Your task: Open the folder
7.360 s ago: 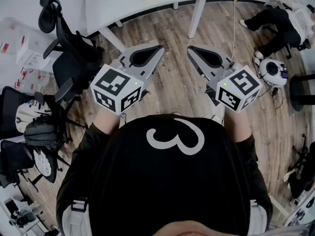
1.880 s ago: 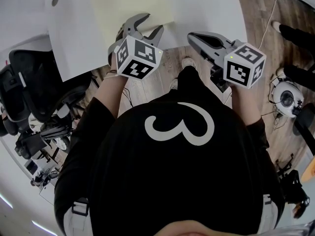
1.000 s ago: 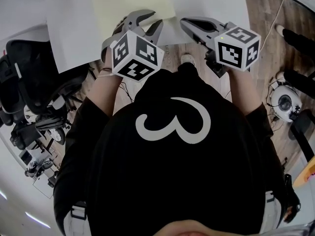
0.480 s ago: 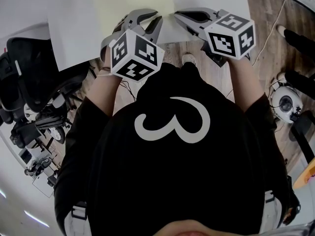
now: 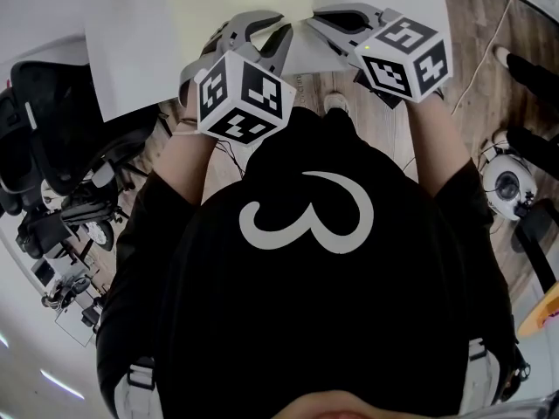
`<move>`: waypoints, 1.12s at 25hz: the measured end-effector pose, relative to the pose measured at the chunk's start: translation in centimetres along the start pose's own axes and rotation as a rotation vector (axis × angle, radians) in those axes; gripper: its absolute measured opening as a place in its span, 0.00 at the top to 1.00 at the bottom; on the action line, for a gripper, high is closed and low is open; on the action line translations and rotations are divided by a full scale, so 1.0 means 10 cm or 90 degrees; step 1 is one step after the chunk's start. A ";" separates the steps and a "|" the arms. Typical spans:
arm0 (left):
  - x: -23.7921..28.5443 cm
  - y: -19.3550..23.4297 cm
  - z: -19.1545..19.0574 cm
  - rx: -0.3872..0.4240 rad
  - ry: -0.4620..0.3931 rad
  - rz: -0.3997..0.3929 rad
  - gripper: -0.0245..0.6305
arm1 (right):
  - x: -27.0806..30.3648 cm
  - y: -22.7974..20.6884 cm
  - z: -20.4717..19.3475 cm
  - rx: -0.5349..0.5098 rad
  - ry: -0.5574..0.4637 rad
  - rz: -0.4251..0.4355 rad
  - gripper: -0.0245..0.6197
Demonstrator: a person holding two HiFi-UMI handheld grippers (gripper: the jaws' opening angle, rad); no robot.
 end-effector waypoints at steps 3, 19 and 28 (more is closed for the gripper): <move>-0.01 -0.01 -0.02 0.005 -0.004 0.012 0.87 | 0.02 0.01 0.01 -0.010 0.002 0.000 0.92; 0.08 0.01 -0.08 0.029 -0.007 0.079 0.81 | 0.06 0.01 0.04 0.009 -0.021 0.005 0.92; 0.06 0.05 -0.15 -0.003 -0.007 0.076 0.84 | 0.15 0.03 0.08 -0.008 -0.002 0.005 0.92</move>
Point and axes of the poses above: the fingertips, and each gripper's own axes: x forward along the fingers, y to its left, z out of its top, the point moved 7 cm from there along -x, backward along the fingers, and after that the axes turned 9 degrees about z, right-handed, at the moved point
